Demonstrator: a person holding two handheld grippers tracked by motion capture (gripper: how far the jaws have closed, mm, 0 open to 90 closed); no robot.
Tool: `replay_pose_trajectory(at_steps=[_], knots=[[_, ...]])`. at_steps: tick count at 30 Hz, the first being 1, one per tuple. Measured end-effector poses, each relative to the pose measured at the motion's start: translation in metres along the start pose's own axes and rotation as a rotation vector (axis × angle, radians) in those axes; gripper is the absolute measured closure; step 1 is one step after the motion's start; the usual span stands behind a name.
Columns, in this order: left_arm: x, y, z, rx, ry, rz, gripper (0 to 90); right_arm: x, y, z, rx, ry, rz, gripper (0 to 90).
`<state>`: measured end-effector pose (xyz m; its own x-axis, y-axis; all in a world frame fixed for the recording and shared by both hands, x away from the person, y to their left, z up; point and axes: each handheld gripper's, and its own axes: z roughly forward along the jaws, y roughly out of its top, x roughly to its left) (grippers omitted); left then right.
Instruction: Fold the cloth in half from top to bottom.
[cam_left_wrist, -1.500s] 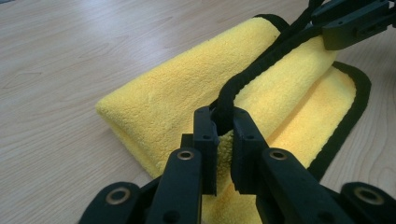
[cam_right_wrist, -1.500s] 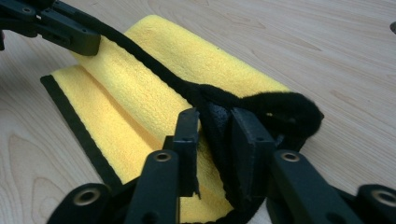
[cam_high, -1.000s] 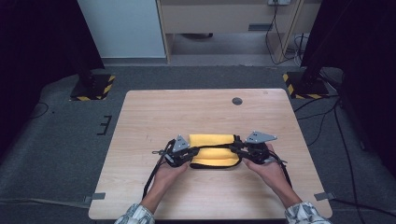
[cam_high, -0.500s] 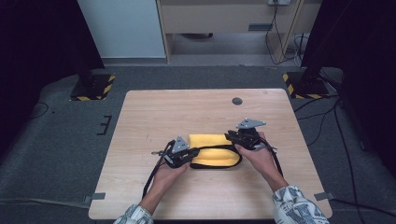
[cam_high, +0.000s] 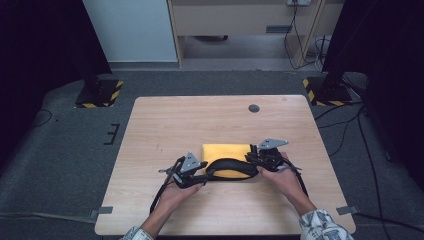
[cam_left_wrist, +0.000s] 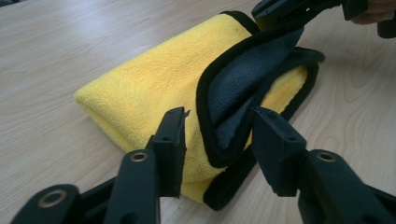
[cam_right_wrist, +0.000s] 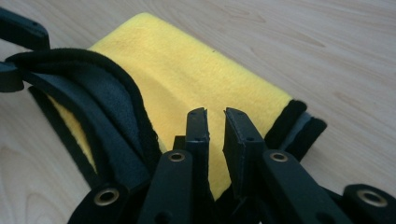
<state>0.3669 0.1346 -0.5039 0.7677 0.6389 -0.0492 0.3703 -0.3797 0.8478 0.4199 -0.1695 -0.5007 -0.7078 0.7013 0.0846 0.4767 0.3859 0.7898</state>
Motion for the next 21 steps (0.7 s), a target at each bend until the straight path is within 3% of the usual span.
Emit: replay_pose_trajectory(at_steps=[7,12,18,20,21], knots=[[-0.002,-0.002,-0.016,-0.042,-0.012,-0.023,47.3,0.007,-0.012,-0.006,0.001,0.025,-0.006,80.2],[0.003,0.007,-0.024,-0.103,0.013,-0.054,44.7,0.011,-0.019,-0.007,0.013,0.034,-0.023,80.3],[0.012,0.01,-0.008,-0.094,0.087,-0.073,43.3,0.015,-0.025,-0.006,0.023,0.039,-0.032,79.1],[0.016,0.012,0.001,-0.104,0.089,-0.106,43.5,0.015,-0.024,-0.005,0.015,0.039,-0.029,78.9],[0.018,0.013,0.006,-0.093,0.1,-0.103,43.5,0.016,-0.023,-0.005,0.012,0.043,-0.025,78.7]])
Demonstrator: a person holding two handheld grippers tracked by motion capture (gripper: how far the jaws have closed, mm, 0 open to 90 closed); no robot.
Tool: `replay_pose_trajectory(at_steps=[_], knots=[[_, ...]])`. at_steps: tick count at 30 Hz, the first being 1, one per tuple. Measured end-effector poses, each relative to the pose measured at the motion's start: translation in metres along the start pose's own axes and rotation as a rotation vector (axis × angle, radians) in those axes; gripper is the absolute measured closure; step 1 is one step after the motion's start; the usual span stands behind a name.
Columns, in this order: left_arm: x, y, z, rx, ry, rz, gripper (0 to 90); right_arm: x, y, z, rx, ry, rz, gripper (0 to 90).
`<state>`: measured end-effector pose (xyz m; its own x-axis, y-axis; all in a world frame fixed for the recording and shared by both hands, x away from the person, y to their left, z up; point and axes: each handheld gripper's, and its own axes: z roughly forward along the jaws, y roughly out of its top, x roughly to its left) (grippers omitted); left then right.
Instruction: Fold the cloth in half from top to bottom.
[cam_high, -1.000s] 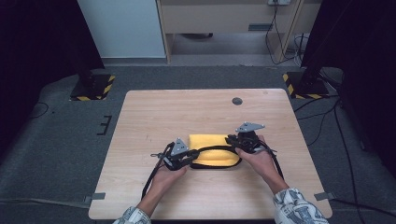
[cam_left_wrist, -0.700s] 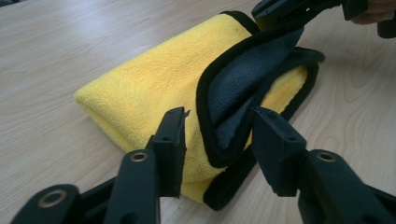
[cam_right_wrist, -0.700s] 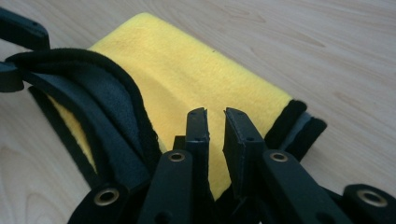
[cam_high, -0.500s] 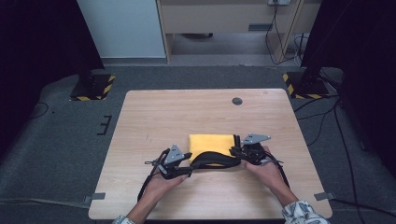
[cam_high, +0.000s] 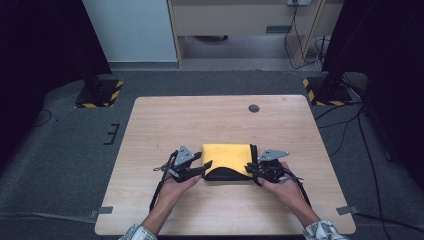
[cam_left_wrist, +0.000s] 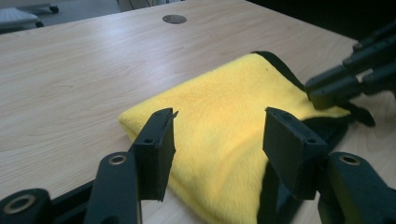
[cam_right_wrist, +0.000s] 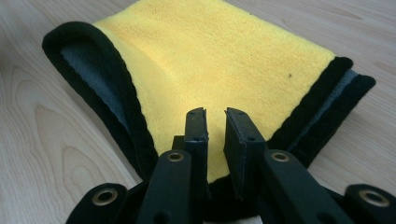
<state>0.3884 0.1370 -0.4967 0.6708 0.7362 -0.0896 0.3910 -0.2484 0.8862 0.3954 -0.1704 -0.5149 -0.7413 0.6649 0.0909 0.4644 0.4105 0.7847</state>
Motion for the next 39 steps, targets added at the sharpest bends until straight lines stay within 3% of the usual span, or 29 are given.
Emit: replay_pose_trajectory(at_steps=[3,7,12,15,16,19,25,28,31,35,39], knots=[[0.0,0.001,0.013,0.017,0.01,0.005,42.9,0.002,0.001,0.001,-0.004,0.009,-0.006,77.2],[-0.007,-0.002,0.03,0.075,0.003,0.069,40.8,0.004,0.002,0.0,-0.017,0.018,-0.007,75.8],[-0.016,-0.012,0.029,0.115,-0.007,0.134,40.2,0.002,0.002,-0.006,-0.043,0.019,0.009,73.7],[-0.022,-0.021,0.027,0.157,0.013,0.207,39.9,0.0,0.002,-0.009,-0.055,0.013,0.02,71.6],[-0.022,-0.023,0.026,0.156,0.016,0.214,39.4,-0.001,0.002,-0.01,-0.061,0.01,0.019,69.8],[-0.023,-0.022,0.023,0.134,0.021,0.191,36.8,-0.003,0.003,-0.012,-0.075,-0.004,0.023,63.7],[-0.013,-0.009,0.007,0.066,0.054,0.124,26.9,-0.007,0.003,-0.016,-0.093,-0.074,0.03,40.2],[-0.003,-0.007,-0.002,0.064,0.083,0.115,21.5,-0.011,0.004,-0.019,-0.095,-0.118,0.052,25.8],[0.011,-0.008,-0.011,0.078,0.098,0.079,15.9,-0.018,0.001,-0.025,-0.106,-0.171,0.065,18.0],[0.03,-0.014,-0.022,0.105,0.116,0.035,13.1,-0.027,-0.006,-0.032,-0.113,-0.212,0.081,13.2],[0.046,-0.022,-0.03,0.127,0.131,0.004,9.9,-0.037,-0.013,-0.038,-0.079,-0.232,0.09,10.5]])
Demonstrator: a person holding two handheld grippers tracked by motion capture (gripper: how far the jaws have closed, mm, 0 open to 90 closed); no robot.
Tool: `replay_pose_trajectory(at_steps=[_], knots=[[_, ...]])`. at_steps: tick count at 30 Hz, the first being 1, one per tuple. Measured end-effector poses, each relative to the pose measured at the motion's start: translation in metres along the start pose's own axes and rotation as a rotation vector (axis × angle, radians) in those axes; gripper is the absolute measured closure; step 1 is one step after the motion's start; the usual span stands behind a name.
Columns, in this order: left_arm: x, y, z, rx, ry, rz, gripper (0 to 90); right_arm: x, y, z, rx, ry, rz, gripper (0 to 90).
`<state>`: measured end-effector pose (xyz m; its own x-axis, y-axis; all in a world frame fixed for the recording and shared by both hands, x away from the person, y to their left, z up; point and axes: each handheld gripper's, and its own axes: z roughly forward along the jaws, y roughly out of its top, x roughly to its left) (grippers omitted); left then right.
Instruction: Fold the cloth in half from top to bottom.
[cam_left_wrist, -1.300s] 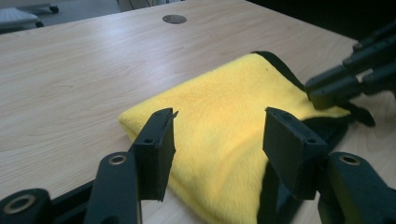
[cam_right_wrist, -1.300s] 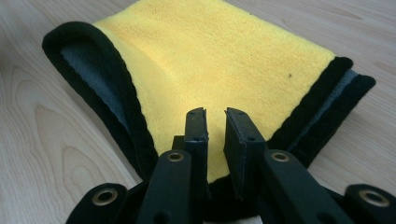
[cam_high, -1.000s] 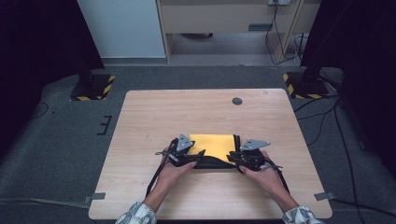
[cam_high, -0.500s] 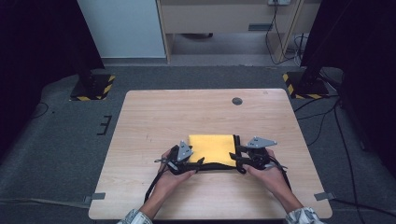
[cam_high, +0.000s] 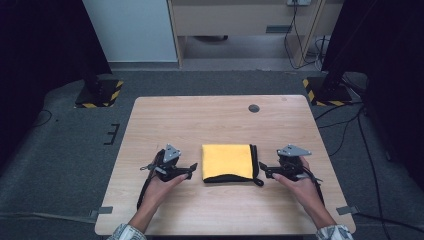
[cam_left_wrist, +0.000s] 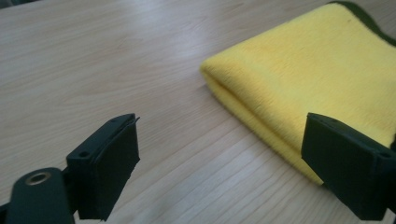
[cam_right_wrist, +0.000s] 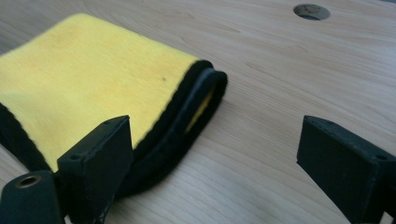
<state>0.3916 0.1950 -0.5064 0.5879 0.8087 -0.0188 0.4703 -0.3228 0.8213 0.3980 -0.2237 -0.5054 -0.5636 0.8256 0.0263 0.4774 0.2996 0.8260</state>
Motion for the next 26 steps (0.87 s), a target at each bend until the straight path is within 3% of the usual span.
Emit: replay_pose_trajectory(at_steps=[6,9,10,13,16,17,26], knots=[[0.022,-0.014,-0.005,0.04,0.02,-0.025,7.9,-0.02,-0.013,-0.008,0.009,-0.04,0.032,10.0],[0.029,-0.018,-0.006,0.055,0.034,-0.034,7.6,-0.033,-0.02,-0.012,0.019,-0.087,0.071,10.2],[0.035,-0.023,-0.007,0.068,0.047,-0.054,7.5,-0.038,-0.022,-0.012,0.027,-0.105,0.086,10.3],[0.043,-0.03,-0.005,0.101,0.076,-0.073,7.2,-0.05,-0.031,-0.011,0.065,-0.165,0.136,10.5],[0.046,-0.035,-0.001,0.15,0.093,-0.067,7.3,-0.059,-0.041,-0.006,0.136,-0.216,0.145,10.8],[0.047,-0.035,0.0,0.16,0.096,-0.076,7.3,-0.06,-0.041,-0.005,0.161,-0.224,0.157,9.6],[0.047,-0.036,0.0,0.172,0.108,-0.066,6.1,-0.06,-0.041,-0.003,0.164,-0.228,0.15,8.2]])
